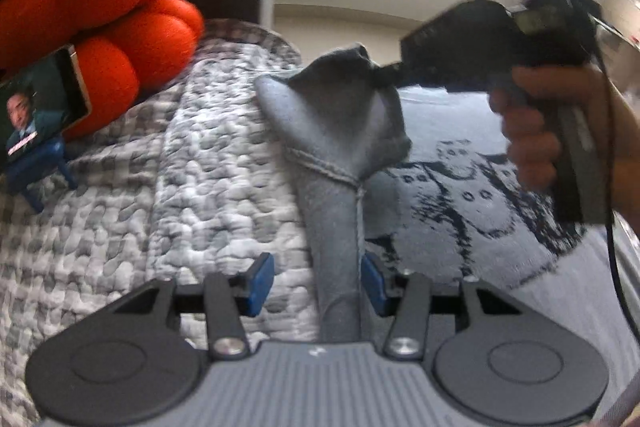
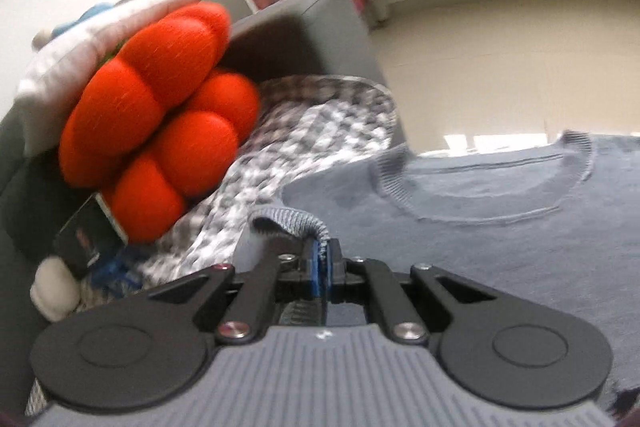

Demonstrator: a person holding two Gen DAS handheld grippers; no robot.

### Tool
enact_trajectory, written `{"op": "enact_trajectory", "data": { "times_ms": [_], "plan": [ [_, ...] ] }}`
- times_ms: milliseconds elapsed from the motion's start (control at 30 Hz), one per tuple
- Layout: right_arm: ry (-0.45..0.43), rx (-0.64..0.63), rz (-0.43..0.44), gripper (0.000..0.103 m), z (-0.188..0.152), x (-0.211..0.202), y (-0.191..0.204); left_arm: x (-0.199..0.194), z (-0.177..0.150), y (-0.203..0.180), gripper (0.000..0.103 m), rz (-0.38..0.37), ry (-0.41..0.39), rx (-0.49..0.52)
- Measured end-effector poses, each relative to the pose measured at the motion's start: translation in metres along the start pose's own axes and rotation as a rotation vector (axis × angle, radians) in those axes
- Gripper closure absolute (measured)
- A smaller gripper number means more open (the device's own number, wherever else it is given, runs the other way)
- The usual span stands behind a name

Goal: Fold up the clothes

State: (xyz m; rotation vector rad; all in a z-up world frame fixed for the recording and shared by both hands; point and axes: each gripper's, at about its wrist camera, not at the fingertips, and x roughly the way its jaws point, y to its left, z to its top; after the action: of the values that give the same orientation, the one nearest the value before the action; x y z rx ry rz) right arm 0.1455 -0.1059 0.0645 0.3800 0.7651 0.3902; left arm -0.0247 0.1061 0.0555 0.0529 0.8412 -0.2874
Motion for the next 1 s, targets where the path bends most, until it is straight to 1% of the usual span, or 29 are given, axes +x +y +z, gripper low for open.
{"op": "enact_trajectory", "data": {
  "times_ms": [67,200,333,433,500,567,700,800,867,933,967,1000],
  "plan": [
    [-0.008,0.023,-0.006,0.099,0.004,-0.003,-0.007,0.000,-0.001,-0.006,0.053,-0.018,0.005,0.027],
    [-0.003,0.048,-0.057,0.099,0.010,-0.004,-0.019,-0.003,-0.003,-0.017,0.051,-0.074,0.008,0.078],
    [0.016,0.046,-0.115,0.099,0.009,0.001,-0.027,-0.001,-0.006,-0.024,0.050,-0.090,0.029,0.114],
    [-0.016,0.071,-0.134,0.099,0.005,-0.003,-0.035,0.001,-0.007,-0.027,0.050,-0.100,0.044,0.132],
    [-0.053,0.073,-0.151,0.099,0.001,-0.008,-0.037,0.000,-0.006,-0.025,0.050,-0.104,0.046,0.123],
    [-0.061,0.062,-0.188,0.099,-0.002,-0.006,-0.038,0.001,-0.006,-0.025,0.050,-0.101,0.050,0.122],
    [-0.010,0.039,-0.229,0.099,-0.006,0.006,-0.038,0.000,-0.008,-0.024,0.050,-0.097,0.053,0.129],
    [-0.023,0.048,-0.234,0.098,-0.006,0.001,-0.041,-0.006,-0.005,-0.019,0.050,-0.119,0.033,0.099],
    [-0.042,0.081,-0.234,0.098,-0.005,-0.006,-0.047,-0.008,-0.003,-0.015,0.050,-0.125,0.025,0.073],
    [-0.030,0.082,-0.248,0.098,-0.006,-0.006,-0.049,-0.008,-0.002,-0.012,0.050,-0.124,0.021,0.054],
    [-0.010,0.067,-0.249,0.098,-0.008,-0.004,-0.049,-0.008,-0.001,-0.010,0.050,-0.118,0.021,0.045],
    [0.010,0.052,-0.251,0.093,-0.010,-0.001,-0.048,-0.007,0.000,-0.008,0.050,-0.105,0.020,0.035]
  ]
}}
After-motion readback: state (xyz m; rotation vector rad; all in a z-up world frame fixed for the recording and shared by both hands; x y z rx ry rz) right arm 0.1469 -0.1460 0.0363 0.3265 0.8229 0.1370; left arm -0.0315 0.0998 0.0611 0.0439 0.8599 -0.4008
